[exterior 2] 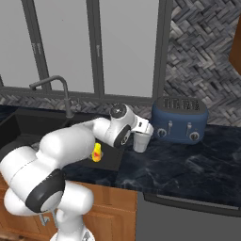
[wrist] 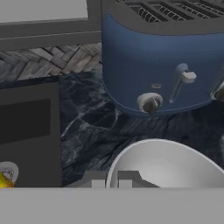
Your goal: Place the glass cup in the left basin and the cup in the right basin of the sink.
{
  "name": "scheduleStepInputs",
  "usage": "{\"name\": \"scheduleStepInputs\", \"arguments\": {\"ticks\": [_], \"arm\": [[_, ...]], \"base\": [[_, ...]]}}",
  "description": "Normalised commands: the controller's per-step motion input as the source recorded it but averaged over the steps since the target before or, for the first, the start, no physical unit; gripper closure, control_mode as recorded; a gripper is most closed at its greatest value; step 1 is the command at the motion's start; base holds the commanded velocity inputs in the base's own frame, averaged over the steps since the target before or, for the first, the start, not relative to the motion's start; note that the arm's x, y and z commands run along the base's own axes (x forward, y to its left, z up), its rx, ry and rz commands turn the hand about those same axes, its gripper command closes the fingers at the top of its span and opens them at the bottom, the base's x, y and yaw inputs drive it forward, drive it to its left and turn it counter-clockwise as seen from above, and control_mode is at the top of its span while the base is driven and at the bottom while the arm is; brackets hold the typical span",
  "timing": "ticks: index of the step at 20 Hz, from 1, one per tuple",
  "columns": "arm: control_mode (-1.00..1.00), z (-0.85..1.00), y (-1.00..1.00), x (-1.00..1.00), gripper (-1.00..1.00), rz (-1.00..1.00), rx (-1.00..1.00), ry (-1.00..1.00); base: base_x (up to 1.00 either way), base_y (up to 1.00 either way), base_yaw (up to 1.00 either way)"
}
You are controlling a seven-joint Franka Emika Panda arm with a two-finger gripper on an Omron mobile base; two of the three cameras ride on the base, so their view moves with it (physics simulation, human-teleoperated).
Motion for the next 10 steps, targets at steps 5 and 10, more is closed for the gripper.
{"name": "scheduleStepInputs", "arguments": {"ticks": [5,10], "arm": [[-1.0,0.0,0.61,0.04,1.0,0.0,0.0,0.0],[-1.0,0.0,0.61,0.03,1.0,0.0,0.0,0.0]], "base": [[0.0,0.0,0.0],[0.0,0.0,0.0]]}}
